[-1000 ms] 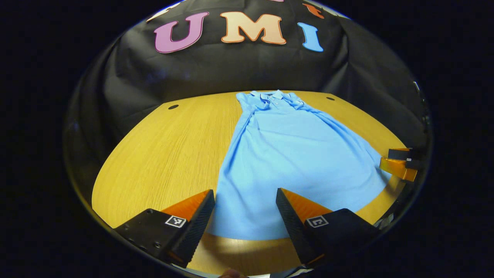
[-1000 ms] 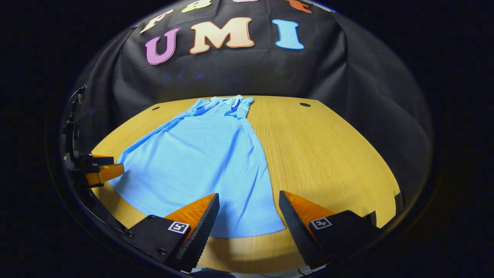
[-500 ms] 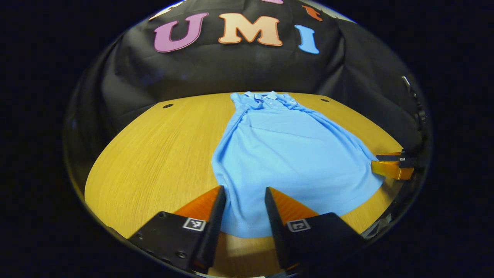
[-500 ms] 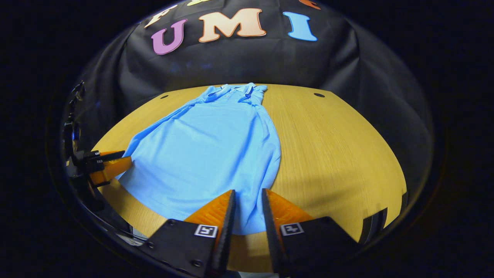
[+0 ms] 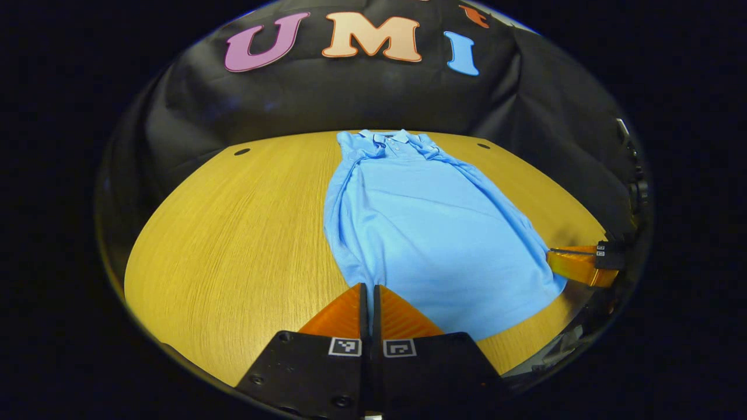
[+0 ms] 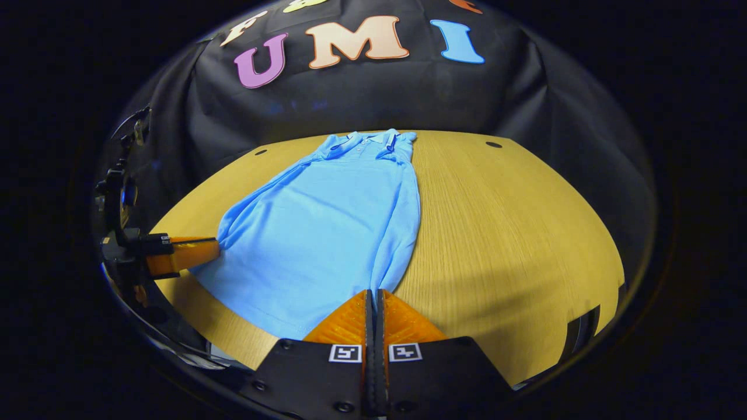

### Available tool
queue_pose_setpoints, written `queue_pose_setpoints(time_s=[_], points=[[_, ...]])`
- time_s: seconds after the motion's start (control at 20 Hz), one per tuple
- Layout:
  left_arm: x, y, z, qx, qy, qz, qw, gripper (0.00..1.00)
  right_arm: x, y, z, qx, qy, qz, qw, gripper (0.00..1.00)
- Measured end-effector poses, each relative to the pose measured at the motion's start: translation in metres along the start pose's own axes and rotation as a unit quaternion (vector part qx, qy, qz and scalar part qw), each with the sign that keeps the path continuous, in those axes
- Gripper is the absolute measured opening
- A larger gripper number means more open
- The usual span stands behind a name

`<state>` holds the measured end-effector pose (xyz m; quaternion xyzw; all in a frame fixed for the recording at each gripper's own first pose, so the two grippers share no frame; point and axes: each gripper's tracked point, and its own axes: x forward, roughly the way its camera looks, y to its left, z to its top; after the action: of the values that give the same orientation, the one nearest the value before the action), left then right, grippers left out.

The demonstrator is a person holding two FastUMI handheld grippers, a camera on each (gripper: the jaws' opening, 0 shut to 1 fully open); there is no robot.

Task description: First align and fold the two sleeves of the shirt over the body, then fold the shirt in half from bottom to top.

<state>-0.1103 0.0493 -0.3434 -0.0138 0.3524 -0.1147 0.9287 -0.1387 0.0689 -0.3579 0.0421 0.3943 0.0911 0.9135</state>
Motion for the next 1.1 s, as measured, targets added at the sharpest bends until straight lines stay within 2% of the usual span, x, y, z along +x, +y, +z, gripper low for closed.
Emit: queue_pose_setpoints(time_s=[0.1, 0.5, 1.1], points=[[0.002, 0.001, 0.004, -0.011, 0.017, -0.004, 1.000, 0.00, -0.006, 0.004, 0.024, 0.025, -0.026, 0.008, 0.999, 0.03], [0.003, 0.008, 0.080, -0.027, -0.014, -0.017, 0.999, 0.01, -0.003, 0.014, 0.112, 0.042, -0.074, 0.019, 0.996, 0.02], [0.065, 0.029, 0.226, -0.029, -0.082, -0.027, 0.996, 0.00, 0.059, 0.013, 0.262, 0.058, -0.145, 0.031, 0.987, 0.02]])
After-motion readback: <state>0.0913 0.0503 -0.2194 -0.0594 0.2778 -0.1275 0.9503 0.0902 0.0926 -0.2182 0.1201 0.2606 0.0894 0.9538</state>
